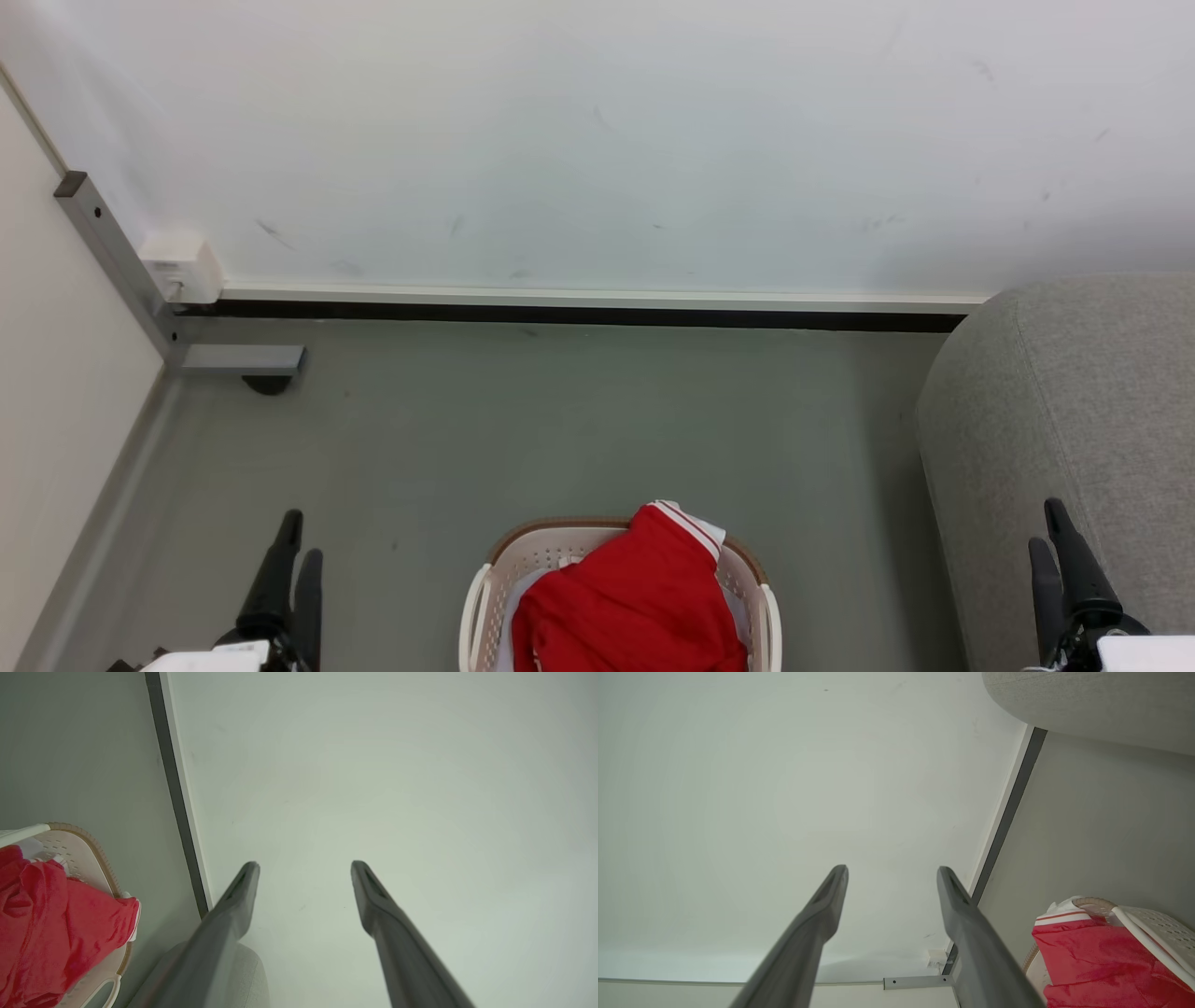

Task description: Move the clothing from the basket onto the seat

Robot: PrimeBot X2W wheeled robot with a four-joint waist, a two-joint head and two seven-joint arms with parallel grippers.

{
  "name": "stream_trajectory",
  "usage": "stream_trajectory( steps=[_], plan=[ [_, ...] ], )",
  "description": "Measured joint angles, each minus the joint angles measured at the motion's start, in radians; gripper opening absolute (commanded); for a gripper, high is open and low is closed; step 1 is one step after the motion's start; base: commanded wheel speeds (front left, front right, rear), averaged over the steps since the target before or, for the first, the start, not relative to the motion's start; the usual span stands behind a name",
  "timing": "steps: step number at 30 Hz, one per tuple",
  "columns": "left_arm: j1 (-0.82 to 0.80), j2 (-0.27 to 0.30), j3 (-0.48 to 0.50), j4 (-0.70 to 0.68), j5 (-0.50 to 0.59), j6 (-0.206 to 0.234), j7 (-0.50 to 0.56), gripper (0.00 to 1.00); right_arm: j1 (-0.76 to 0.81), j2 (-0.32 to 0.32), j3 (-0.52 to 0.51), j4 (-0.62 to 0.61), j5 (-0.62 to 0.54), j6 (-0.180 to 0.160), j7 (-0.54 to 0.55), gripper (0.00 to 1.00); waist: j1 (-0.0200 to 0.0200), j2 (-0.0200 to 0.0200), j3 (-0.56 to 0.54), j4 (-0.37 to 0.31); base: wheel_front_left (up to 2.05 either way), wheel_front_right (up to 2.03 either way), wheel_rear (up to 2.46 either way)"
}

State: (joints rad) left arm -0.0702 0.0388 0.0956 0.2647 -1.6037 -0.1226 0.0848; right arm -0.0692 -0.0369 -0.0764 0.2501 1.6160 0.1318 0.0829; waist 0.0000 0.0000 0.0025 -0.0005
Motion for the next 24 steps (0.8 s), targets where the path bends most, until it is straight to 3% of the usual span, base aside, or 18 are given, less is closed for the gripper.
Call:
stream_trajectory(
  steps=[7, 24],
  plan=[
    [0.000, 0.000, -0.005, -0.036, 0.076, 0.008, -0.035, 1.00, 0.000, -0.005, 0.033, -0.047, -0.090, 0.000, -0.033, 1.00, 0.0000, 0.0000, -0.001, -0.005, 0.00, 0.00, 0.00],
    [0.016, 0.001, -0.053, -0.117, 0.556, 0.063, -0.106, 1.00, 0.003, -0.020, 0.070, -0.071, -0.509, 0.000, -0.104, 1.00, 0.0000, 0.0000, -0.003, -0.015, 0.00, 0.00, 0.00]
  ],
)
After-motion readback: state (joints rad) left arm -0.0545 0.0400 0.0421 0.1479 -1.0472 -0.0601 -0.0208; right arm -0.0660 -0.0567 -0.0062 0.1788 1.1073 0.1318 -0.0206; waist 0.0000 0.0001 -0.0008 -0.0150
